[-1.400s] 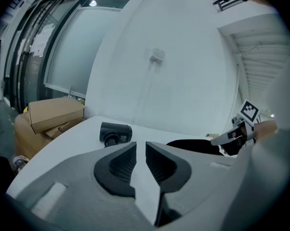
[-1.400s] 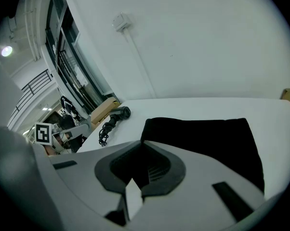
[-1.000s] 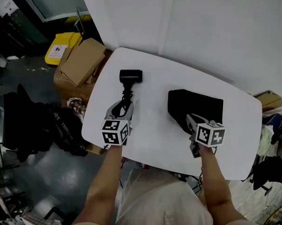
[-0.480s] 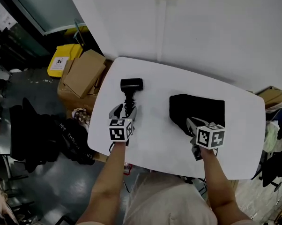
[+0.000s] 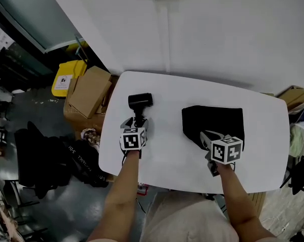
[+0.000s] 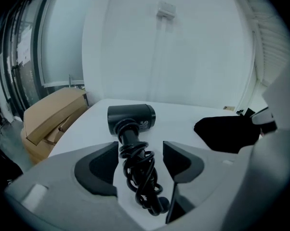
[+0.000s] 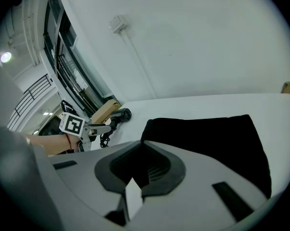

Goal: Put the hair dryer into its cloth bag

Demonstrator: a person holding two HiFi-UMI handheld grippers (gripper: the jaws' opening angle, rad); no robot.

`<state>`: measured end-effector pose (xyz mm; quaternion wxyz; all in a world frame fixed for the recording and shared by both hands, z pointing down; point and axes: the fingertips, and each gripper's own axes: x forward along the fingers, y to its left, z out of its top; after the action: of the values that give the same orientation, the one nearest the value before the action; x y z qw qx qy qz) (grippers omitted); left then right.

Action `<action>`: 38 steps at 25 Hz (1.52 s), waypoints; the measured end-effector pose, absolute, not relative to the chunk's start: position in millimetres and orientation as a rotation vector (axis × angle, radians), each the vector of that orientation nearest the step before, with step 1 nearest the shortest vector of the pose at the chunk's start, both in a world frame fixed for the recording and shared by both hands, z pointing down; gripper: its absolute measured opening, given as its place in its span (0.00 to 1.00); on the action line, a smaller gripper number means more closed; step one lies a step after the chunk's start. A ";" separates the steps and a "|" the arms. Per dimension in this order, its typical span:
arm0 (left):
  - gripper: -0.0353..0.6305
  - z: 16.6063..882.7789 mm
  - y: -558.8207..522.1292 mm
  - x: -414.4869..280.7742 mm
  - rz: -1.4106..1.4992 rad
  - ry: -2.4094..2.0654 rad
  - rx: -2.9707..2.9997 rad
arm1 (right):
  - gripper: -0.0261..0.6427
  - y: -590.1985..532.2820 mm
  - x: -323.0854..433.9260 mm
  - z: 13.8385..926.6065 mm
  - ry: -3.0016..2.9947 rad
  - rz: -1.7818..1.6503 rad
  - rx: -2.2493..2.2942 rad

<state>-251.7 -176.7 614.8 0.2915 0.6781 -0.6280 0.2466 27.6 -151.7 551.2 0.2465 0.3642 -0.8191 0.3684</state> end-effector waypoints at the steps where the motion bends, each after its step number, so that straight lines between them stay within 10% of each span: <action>1: 0.46 617.7 -178.7 -252.6 0.669 -1.669 1.798 | 0.08 -151.7 28.0 551.2 -2.233 1.009 0.995; 38: 0.46 651.4 -173.3 -225.2 0.911 -1.415 1.842 | 0.08 -149.8 49.7 548.3 -2.209 1.017 1.007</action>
<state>-225.2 -173.3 651.4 0.3175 0.7001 -0.5377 0.3464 49.7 -149.8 548.3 0.2519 0.3701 -0.8122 0.3739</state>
